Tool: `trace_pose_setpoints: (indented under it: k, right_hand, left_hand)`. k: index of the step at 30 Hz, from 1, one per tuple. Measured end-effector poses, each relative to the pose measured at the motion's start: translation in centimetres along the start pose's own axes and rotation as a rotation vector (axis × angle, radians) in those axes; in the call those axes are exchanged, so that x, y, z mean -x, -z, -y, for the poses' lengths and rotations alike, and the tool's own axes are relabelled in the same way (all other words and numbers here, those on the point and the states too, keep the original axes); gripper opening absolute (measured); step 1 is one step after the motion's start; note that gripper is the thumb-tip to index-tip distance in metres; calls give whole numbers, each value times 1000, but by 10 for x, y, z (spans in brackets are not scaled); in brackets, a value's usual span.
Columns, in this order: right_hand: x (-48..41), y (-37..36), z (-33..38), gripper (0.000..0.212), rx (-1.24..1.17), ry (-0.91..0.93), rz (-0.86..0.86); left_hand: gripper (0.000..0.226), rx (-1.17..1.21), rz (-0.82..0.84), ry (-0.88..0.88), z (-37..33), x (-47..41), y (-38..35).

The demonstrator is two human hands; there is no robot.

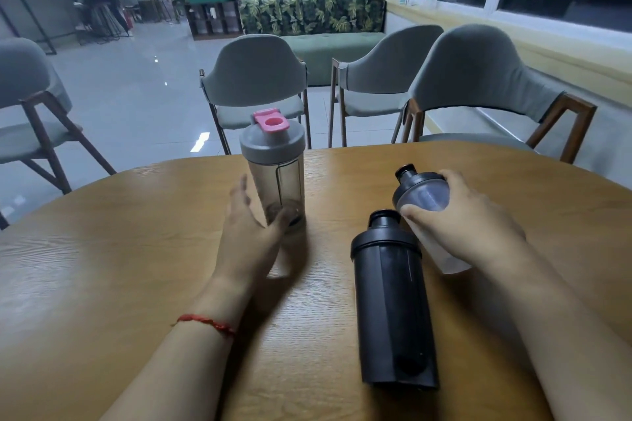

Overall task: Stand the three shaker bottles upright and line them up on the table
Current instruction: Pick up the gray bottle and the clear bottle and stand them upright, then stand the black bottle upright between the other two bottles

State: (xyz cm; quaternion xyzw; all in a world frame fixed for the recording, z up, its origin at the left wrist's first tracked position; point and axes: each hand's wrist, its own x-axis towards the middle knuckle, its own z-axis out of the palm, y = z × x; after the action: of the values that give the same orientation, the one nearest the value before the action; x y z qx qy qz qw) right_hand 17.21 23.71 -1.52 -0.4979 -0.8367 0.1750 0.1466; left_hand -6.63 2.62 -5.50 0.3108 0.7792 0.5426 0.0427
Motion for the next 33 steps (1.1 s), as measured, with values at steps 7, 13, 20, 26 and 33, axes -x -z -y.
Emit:
trace_pose_setpoints:
  k: [7, 13, 20, 26, 33]
  right_hand:
    - [-8, 11, -7, 86, -729, 74, -169]
    - [-18, -3, -17, 93, -847, 189, -255]
    - [-27, -18, -25, 92, -799, 218, -284]
    - [-29, -22, -27, 92, -825, 232, -261]
    - [-25, -28, -25, 101, -786, 236, -276]
  left_hand:
    - [37, 35, -160, -208, -43, 32, 2]
    - [44, 54, 207, -106, -68, 66, -19]
    - [100, -44, 597, 174, -90, 90, -28]
    - [80, 0, 655, 236, -88, 91, -28]
    - [68, 348, 582, 271, -81, 82, -28]
